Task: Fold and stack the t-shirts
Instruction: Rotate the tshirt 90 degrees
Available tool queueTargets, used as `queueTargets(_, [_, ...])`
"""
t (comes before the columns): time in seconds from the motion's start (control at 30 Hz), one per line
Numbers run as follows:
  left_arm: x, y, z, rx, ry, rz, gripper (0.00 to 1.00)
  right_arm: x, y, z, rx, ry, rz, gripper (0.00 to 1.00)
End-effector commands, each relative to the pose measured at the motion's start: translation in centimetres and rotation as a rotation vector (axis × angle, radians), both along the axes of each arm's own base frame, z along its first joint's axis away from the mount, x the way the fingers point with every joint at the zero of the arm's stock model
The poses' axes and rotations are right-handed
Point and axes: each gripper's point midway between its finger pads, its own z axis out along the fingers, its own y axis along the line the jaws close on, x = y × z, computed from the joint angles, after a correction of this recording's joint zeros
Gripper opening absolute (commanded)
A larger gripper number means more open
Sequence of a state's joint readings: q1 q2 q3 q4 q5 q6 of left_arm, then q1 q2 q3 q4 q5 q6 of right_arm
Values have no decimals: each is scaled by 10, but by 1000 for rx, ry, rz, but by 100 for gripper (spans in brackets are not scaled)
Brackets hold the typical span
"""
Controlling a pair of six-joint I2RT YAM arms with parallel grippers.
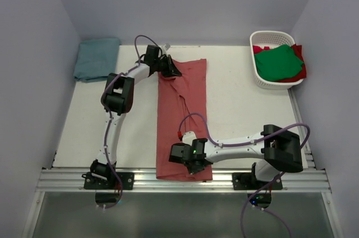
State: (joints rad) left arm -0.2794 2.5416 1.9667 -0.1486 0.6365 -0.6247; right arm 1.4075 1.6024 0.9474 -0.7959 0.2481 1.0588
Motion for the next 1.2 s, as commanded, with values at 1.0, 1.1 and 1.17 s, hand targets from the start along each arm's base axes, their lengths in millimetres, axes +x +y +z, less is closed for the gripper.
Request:
queueTargets(1.0, [-201, 127, 111, 169, -272, 357, 62, 289, 59, 217, 299, -656, 18, 22])
queueTargets(1.1, [-217, 139, 101, 224, -282, 366, 58, 332, 82, 189, 248, -561, 82, 0])
queueTargets(1.17, [-224, 142, 93, 243, -266, 356, 54, 356, 94, 166, 209, -500, 117, 0])
